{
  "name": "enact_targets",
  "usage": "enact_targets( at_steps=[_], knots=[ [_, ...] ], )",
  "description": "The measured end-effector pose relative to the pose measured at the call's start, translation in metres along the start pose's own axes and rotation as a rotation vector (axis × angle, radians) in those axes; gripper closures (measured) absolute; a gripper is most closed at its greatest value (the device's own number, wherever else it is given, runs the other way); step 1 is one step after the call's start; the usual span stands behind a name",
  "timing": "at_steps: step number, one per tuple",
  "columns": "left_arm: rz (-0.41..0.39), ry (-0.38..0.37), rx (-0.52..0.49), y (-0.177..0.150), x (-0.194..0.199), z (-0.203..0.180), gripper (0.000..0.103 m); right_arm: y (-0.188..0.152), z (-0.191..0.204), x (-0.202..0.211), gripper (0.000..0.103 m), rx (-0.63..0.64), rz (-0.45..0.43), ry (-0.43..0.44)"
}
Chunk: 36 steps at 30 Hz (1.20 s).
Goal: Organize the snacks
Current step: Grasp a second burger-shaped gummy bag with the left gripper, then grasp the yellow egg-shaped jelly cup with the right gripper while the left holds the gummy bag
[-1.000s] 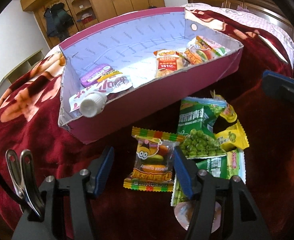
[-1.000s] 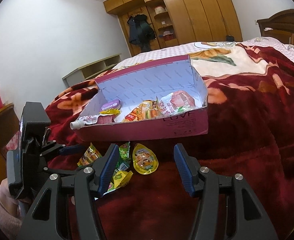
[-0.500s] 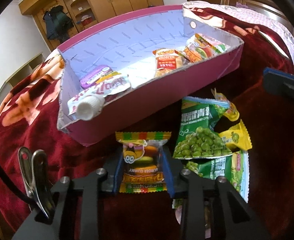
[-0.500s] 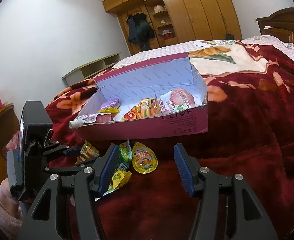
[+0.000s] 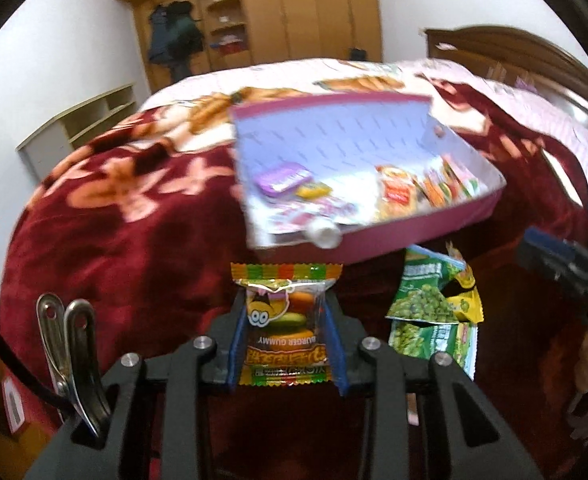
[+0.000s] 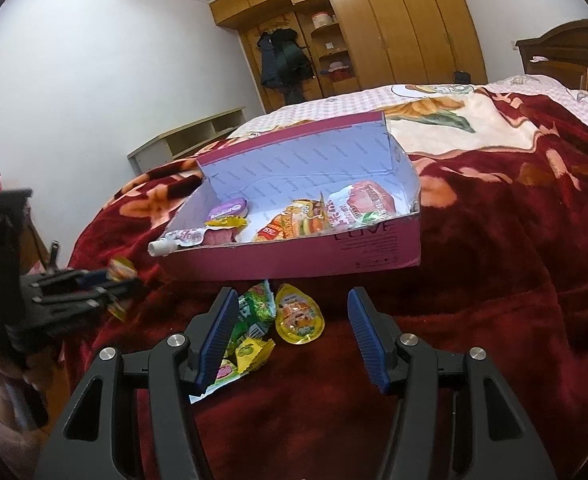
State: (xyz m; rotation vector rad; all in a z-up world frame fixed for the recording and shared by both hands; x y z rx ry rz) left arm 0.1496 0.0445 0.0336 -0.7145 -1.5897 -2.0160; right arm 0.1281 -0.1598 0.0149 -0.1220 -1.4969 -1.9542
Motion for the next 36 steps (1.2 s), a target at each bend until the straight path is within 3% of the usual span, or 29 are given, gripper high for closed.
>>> enact_targets(
  at_steps=[4,10,12,17,21,28,36],
  knots=[
    [-0.003,0.072,0.024,-0.002,0.024,0.033,0.067,0.0,0.005,0.003,0.044,0.01,-0.005,0.006],
    [0.035,0.162,-0.028,-0.015,0.052,0.063,0.067,-0.002,0.012,0.004,0.044,0.016,-0.002,0.022],
    [0.054,0.13,-0.006,-0.023,0.055,0.061,0.067,-0.004,0.015,0.002,0.044,0.021,0.003,0.026],
    [0.065,-0.078,0.129,-0.035,0.036,0.028,0.067,-0.012,0.017,-0.007,0.044,0.013,0.04,0.039],
    [0.068,-0.191,0.211,-0.036,0.015,-0.004,0.067,-0.015,0.015,-0.008,0.044,0.021,0.048,0.021],
    [0.0,-0.18,0.288,-0.032,-0.002,-0.024,0.067,-0.015,0.001,-0.018,0.045,0.011,0.065,-0.015],
    [0.03,-0.174,0.326,-0.043,-0.022,-0.028,0.067,-0.021,-0.015,-0.04,0.048,0.019,0.146,-0.081]
  ],
)
Point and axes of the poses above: each gripper's, at about its wrist camera, not at the fingertips, and x roughly against the way its jaws point, z to its left, y to its top, the point moved 6 cm from there along -x, roughly the way its jaws point, and after that the axes turned 7 degrees about y, right-handed, at the moved point
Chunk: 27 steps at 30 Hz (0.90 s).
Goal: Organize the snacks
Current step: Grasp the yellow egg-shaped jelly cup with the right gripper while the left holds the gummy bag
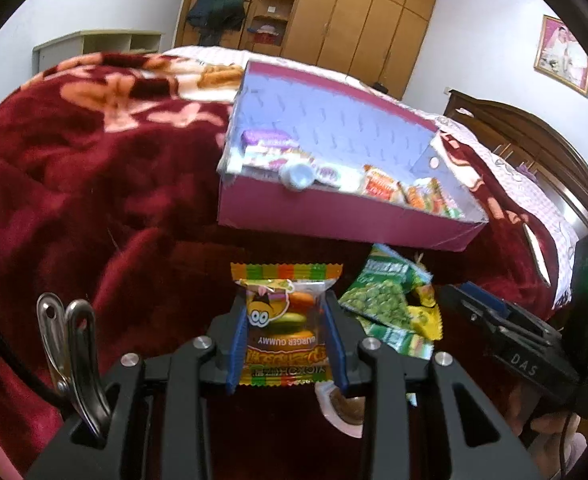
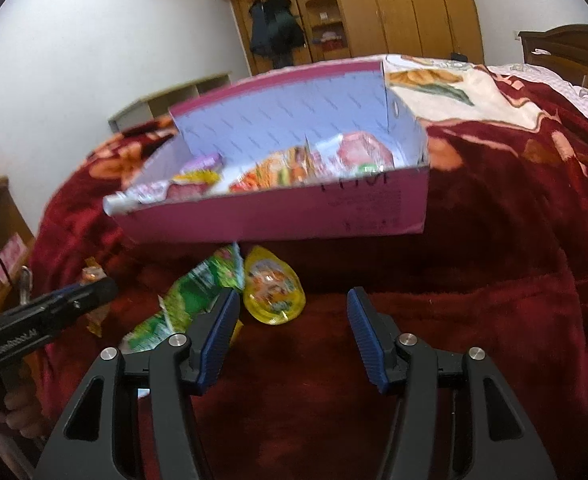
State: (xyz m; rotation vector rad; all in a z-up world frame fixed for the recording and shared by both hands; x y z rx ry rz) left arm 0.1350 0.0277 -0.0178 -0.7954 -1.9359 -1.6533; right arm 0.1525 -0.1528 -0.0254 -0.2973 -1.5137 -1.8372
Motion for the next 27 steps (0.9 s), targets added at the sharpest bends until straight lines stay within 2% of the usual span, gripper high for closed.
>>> enact_targets(
  at_steps=[6,14,18,27],
  knots=[
    [0.021,-0.004,0.034,-0.009,-0.011,0.008,0.067,-0.002,0.002,-0.018,0.05,0.02,0.054,0.004],
    [-0.003,0.036,-0.02,-0.015,-0.013,0.002,0.067,0.002,0.01,-0.035,0.057,0.057,0.088,-0.002],
    [-0.002,0.038,-0.013,-0.015,-0.016,0.003,0.067,0.001,0.007,-0.043,0.061,0.054,0.107,-0.016],
    [-0.011,0.054,-0.018,-0.015,-0.014,0.002,0.067,-0.002,0.003,-0.035,0.067,0.028,0.058,-0.01]
  ],
)
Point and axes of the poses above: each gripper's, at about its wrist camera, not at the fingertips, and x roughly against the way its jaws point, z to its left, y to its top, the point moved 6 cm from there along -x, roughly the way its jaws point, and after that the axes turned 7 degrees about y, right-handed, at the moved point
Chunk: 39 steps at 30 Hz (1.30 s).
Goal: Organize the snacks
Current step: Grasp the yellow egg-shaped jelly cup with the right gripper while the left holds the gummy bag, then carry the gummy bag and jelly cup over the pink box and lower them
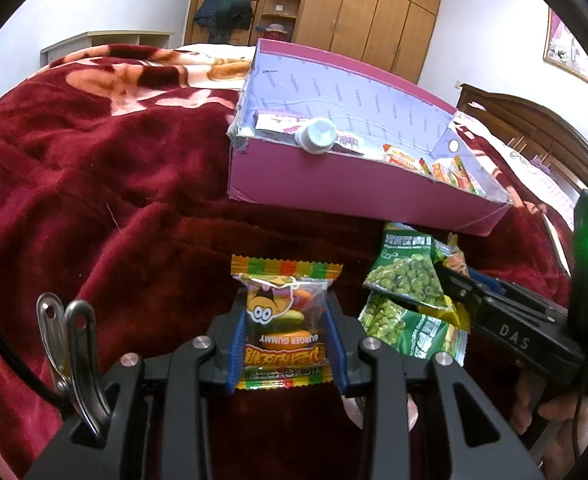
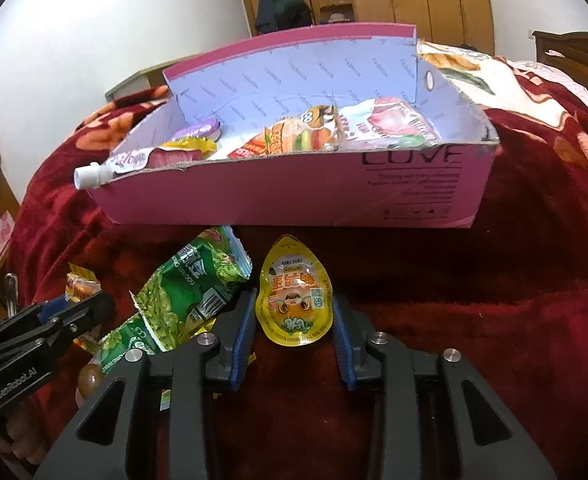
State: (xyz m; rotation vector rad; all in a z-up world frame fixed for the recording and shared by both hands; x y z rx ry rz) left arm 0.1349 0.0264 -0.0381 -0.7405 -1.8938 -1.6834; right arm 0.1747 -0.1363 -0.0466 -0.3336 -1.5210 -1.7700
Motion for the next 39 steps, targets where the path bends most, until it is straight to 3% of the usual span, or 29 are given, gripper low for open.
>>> enact_targets(
  at_steps=[27,39],
  knots=[
    [-0.082,0.002,-0.033,0.014,0.048,-0.018,0.068,0.004,0.019,0.061,0.067,0.019,-0.147,0.052],
    [-0.157,0.015,-0.091,0.065,0.05,-0.029,0.068,0.015,0.017,0.07,0.067,0.01,-0.162,0.07]
  ],
)
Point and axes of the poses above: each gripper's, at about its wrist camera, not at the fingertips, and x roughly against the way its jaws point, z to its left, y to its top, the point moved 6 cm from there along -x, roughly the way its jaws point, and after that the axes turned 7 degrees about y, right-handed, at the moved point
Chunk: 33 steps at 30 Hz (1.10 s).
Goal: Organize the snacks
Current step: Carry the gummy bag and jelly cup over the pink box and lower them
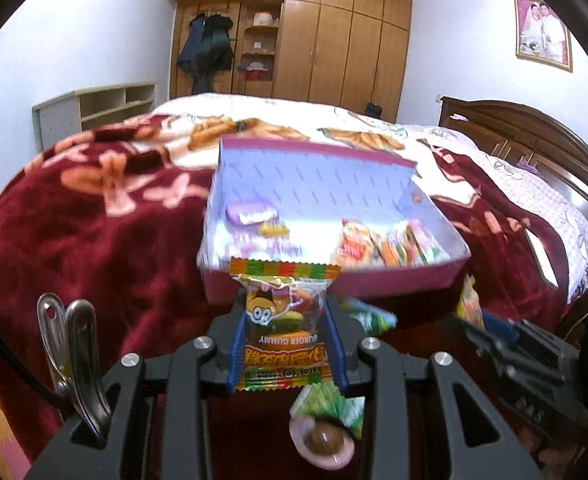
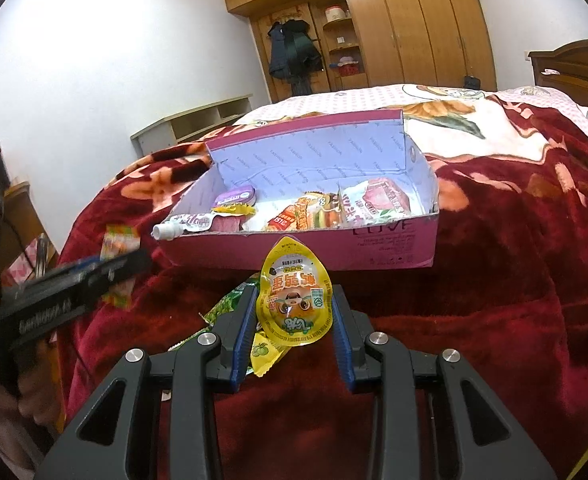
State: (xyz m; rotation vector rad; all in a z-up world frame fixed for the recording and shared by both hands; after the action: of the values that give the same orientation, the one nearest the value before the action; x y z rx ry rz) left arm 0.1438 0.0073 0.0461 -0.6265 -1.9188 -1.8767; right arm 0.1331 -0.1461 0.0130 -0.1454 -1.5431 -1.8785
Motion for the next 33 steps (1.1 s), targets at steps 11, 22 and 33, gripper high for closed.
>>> enact_targets(
  at_steps=[11,22,33],
  knots=[
    [-0.039,-0.027,-0.018,0.047,-0.052,0.003,0.068,0.003,-0.01,-0.004,0.067,-0.015,0.004,-0.003],
    [-0.023,-0.034,0.012,0.05,-0.103,0.005,0.067,0.009,-0.011,-0.003,0.067,0.005,-0.006,-0.01],
    [-0.009,-0.017,0.026,0.043,-0.117,0.008,0.048,0.014,-0.018,-0.01,0.067,-0.009,0.002,-0.014]
  ],
)
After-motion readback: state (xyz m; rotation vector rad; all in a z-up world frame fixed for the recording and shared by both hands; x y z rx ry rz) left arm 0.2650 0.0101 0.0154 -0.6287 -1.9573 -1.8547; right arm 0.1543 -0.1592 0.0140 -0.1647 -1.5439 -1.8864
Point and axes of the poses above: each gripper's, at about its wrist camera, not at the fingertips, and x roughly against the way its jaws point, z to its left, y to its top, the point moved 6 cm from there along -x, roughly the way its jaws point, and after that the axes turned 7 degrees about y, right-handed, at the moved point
